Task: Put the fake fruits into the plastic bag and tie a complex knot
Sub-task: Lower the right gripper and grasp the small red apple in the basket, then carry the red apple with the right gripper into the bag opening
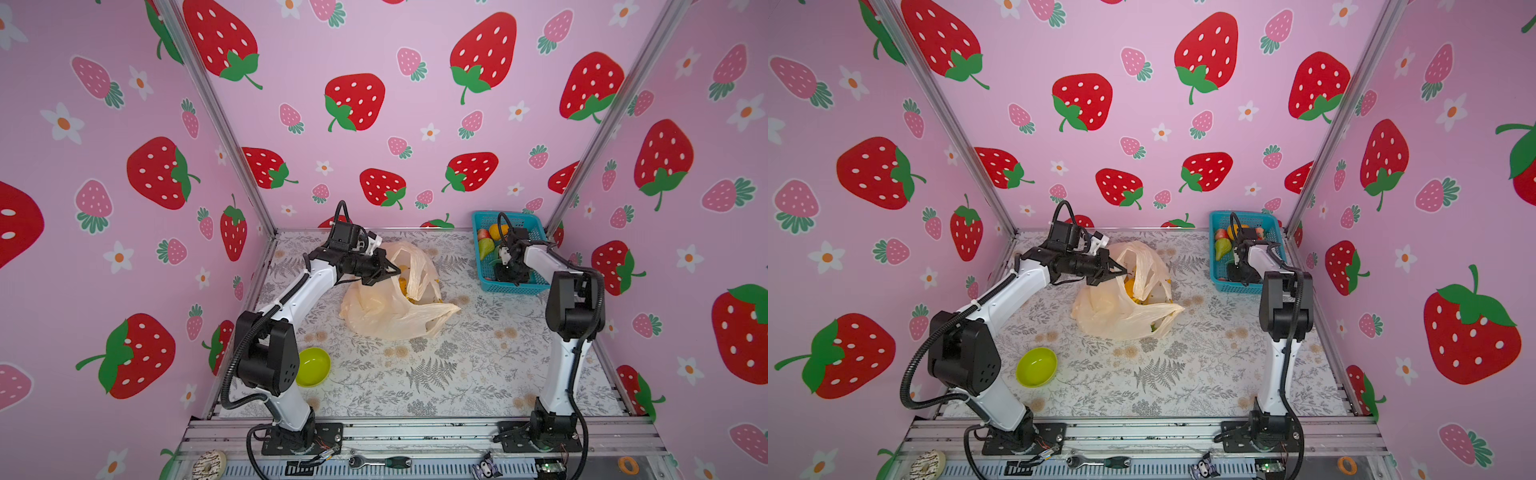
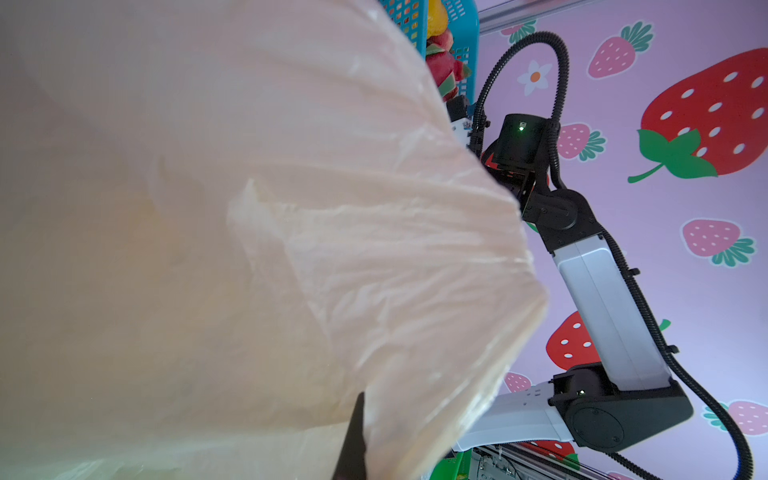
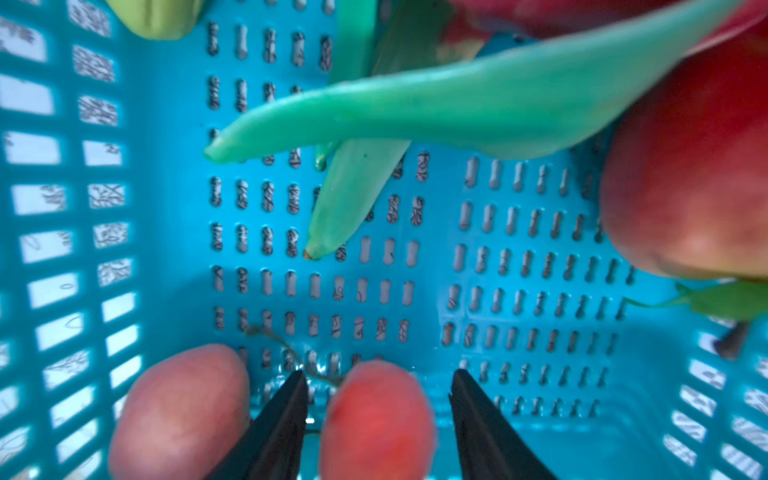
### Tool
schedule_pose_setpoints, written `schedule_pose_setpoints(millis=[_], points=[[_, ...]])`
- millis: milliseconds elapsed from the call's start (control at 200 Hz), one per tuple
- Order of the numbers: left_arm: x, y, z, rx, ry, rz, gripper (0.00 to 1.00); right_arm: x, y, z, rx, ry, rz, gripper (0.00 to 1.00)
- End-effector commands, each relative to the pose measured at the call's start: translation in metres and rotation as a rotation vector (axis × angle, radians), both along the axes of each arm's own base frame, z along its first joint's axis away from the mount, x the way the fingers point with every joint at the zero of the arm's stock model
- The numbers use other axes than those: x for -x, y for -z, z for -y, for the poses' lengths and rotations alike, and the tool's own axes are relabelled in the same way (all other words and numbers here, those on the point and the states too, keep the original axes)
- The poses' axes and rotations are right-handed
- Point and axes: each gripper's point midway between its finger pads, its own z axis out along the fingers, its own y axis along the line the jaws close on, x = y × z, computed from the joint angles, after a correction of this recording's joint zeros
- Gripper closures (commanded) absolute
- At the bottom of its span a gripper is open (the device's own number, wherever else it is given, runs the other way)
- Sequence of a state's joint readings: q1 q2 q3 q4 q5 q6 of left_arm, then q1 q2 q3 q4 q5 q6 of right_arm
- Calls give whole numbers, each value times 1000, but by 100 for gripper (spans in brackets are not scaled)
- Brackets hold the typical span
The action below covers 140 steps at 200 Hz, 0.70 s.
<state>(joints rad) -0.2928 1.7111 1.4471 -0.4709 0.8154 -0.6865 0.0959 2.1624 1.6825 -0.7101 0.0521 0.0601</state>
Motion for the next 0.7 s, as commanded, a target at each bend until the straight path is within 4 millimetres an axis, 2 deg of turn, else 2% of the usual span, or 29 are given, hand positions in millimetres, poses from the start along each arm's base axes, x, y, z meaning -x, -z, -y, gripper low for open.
schedule_pose_setpoints(millis=[0,125,280,455,575,695], points=[[4,-7,2,20,13,8,100,8,9,2,15,-14,-57,45],[4,-7,2,19,13,8,100,9,12,3,19,-12,-65,50],[4,-6,2,19,12,5,100,0,-10,1,9,-7,7,59],[4,-5,2,17,11,5,100,-10,-56,-5,-33,-1,145,64],[3,-5,2,17,12,6,100,-9,-96,-15,-108,-6,258,66],[3,-5,2,17,12,3,100,2,-135,-48,-253,-70,364,66]])
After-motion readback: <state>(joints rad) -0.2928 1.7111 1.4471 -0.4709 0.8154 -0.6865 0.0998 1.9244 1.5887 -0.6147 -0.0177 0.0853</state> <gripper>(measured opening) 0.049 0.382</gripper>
